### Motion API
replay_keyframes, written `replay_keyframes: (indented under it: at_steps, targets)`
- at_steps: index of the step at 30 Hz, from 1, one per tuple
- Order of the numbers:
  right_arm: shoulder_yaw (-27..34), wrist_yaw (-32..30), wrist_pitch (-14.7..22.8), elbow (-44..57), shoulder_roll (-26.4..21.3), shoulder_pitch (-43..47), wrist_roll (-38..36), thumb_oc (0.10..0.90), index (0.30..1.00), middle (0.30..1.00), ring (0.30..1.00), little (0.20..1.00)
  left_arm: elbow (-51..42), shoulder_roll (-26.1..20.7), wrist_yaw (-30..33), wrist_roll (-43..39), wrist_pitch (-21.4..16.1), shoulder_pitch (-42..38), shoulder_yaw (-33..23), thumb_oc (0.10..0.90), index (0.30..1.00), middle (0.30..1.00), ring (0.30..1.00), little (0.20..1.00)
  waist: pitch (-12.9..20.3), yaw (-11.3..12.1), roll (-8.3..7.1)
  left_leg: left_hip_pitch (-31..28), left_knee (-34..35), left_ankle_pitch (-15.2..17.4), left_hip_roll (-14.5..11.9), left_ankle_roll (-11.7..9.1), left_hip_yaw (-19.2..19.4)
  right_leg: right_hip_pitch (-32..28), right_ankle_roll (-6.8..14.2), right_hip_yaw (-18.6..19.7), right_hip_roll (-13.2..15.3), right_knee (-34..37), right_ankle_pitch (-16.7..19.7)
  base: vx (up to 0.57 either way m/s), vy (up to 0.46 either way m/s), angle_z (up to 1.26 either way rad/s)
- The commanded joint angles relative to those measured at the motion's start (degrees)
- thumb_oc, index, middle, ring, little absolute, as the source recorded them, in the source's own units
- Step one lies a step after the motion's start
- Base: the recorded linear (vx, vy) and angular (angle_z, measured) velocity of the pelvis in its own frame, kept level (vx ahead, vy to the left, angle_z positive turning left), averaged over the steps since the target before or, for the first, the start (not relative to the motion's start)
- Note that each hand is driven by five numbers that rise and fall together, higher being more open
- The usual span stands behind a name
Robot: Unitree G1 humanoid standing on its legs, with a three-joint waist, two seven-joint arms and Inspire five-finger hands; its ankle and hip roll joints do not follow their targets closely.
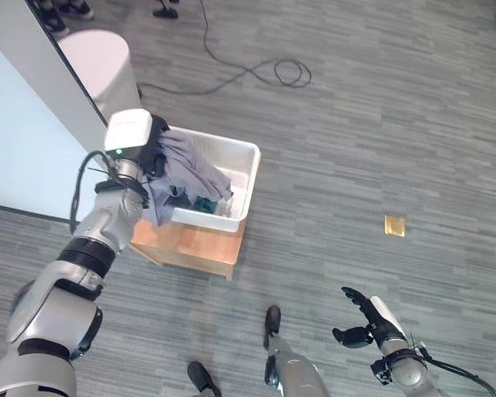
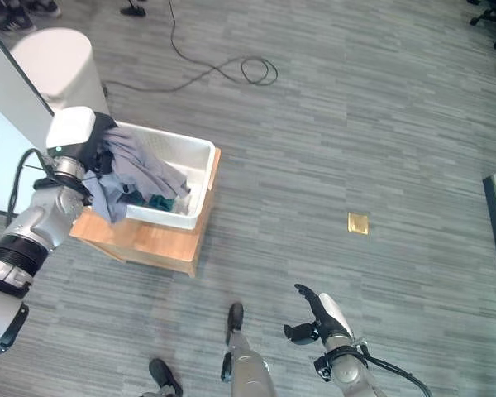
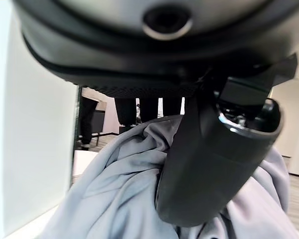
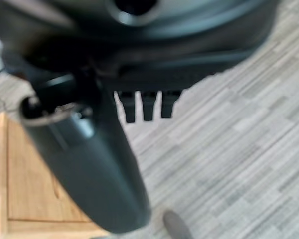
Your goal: Pick up bed clothes into laundry basket.
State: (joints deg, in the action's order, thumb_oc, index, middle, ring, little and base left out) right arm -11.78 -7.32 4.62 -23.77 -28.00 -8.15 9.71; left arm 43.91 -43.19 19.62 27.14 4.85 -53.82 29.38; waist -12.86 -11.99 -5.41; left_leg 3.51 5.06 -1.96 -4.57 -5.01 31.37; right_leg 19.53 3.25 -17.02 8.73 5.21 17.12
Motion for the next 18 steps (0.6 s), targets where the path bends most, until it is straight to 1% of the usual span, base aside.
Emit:
replay_keyframes:
  at_steps: [1,3,5,8,9,10,11,14,18]
  targets:
    - [1.77,-3.1,2.88,3.82,-1.46,0.72,-2.27,0.8,0.9,0.9,0.9,0.9,0.41,-4.33,8.01,1.37,-2.55,-14.11,-0.35,0.4,0.3,0.3,0.3,0.3,-1.83,0.62,2.14,2.55,-0.06,-0.11,-3.41,-1.18,-1.89,-7.36,11.75,-1.16,6.58,-0.21,-2.45,-0.01,-0.007,-0.09]
    - [1.31,-3.29,3.03,3.76,-1.11,0.75,-2.35,0.8,0.9,0.9,0.9,0.9,1.1,-4.41,8.45,1.29,-2.75,-14.78,0.08,0.4,0.3,0.3,0.3,0.3,-2.17,0.43,1.94,3.15,-0.06,-0.29,-3.42,-1.21,-1.89,-6.71,11.75,-1.11,6.64,-0.21,-2.0,-0.01,-0.005,-0.02]
    - [0.58,-3.79,3.86,4.15,-0.55,0.33,-3.17,0.8,0.9,0.9,0.9,0.9,3.26,-4.66,9.71,1.06,-3.07,-16.65,1.62,0.4,0.3,0.3,0.3,0.3,-2.87,-0.14,1.84,4.62,-0.06,-0.59,-3.38,-1.24,-1.91,-5.04,11.75,-0.82,6.88,-0.21,-1.41,0.0,0.016,0.0]
    - [0.4,-4.07,4.47,4.42,-0.26,-0.17,-3.71,0.8,0.9,0.9,0.9,0.9,3.82,-4.93,10.5,0.89,-3.41,-17.78,2.75,0.4,0.3,0.3,0.3,0.3,-3.01,-0.44,2.09,5.9,-0.06,-0.73,-3.12,-1.21,-1.9,-3.5,11.75,-0.59,7.26,-0.21,-1.0,0.02,0.023,-0.03]
    - [0.21,-4.37,4.63,4.29,0.02,-0.07,-4.02,0.8,0.9,0.9,0.9,0.9,3.98,-4.24,11.1,0.08,-3.7,-18.07,2.72,0.413,0.319,0.319,0.319,0.319,-3.06,-0.79,2.23,6.43,-0.06,-0.66,-2.88,-1.18,-2.0,-2.74,11.75,-0.25,7.41,-0.21,-0.39,0.03,0.03,-0.07]
    - [0.21,-4.38,4.64,4.28,0.02,-0.06,-4.03,0.8,0.9,0.9,0.9,0.9,4.03,-4.23,11.13,0.05,-3.72,-18.11,2.76,0.522,0.484,0.484,0.484,0.484,-3.0,-0.77,2.23,6.51,-0.06,-0.66,-2.87,-1.16,-1.99,-2.66,11.75,-0.24,7.42,-0.21,-0.37,0.02,0.034,-0.07]
    - [0.14,-4.42,4.77,4.32,0.03,-0.03,-4.19,0.8,0.9,0.9,0.9,0.9,4.35,-3.83,11.31,-0.34,-3.99,-18.28,2.87,0.8,0.9,0.9,0.9,0.9,-2.99,-0.91,2.34,6.73,-0.06,-0.61,-2.74,-1.11,-1.92,-2.35,11.75,-0.01,7.5,-0.21,-0.48,0.01,0.031,-0.06]
    - [-0.55,-4.32,5.16,4.18,0.32,-0.06,-4.69,0.8,0.9,0.9,0.9,0.9,4.05,-3.2,11.98,-0.78,-4.84,-17.99,3.08,0.8,0.9,0.9,0.9,0.9,-2.97,-1.18,2.59,6.72,-0.06,-0.44,-2.44,-1.02,-1.52,-1.94,11.75,0.6,7.58,-0.21,-0.17,0.03,0.041,-0.04]
    - [-0.07,-3.44,6.31,2.36,-1.2,0.13,-7.11,0.8,0.9,0.9,0.9,0.9,3.16,-2.84,11.57,1.61,-5.13,-18.46,5.17,0.8,0.9,0.9,0.9,0.9,-2.43,-1.38,2.71,5.92,-0.06,0.25,-2.06,-0.75,-1.1,-2.19,11.75,1.0,7.63,-0.21,-0.34,0.03,0.035,-0.08]
